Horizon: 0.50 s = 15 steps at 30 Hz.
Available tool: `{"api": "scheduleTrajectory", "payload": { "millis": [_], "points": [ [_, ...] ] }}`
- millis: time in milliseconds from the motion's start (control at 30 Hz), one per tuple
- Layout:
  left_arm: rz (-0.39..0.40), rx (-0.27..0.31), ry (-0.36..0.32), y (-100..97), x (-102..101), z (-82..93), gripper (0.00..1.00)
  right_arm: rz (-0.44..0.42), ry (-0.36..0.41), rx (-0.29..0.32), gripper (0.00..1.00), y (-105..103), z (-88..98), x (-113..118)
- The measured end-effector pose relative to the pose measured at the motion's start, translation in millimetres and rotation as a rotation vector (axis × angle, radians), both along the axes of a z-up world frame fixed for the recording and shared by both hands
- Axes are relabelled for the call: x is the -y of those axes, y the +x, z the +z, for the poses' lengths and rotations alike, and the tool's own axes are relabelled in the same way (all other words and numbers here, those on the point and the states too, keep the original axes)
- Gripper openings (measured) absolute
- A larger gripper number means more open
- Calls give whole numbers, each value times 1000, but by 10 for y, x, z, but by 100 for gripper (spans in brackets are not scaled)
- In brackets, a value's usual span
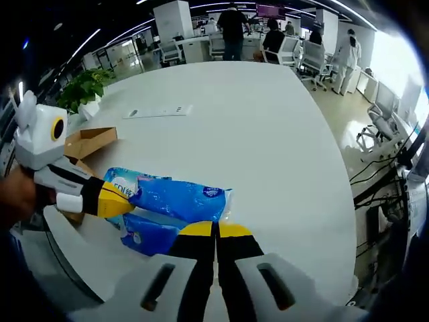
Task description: Operate the shoe box by opening the lid, removing the specified soft item, and placing it in the target area until the item is outside and the box remains undamaged.
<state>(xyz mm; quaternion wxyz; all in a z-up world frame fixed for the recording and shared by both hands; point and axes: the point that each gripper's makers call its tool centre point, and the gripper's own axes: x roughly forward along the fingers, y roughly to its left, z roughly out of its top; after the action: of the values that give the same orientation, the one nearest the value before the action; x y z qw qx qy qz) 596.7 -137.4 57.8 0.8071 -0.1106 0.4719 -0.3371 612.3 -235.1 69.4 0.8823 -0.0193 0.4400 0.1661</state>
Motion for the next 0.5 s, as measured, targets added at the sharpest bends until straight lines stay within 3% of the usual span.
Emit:
{"api": "scheduleTrajectory", "payload": {
  "millis": [500],
  "points": [
    [-2,-35,-14,63,231,-201,0,-9,-7,-4,0,147,-183,221]
  ]
}}
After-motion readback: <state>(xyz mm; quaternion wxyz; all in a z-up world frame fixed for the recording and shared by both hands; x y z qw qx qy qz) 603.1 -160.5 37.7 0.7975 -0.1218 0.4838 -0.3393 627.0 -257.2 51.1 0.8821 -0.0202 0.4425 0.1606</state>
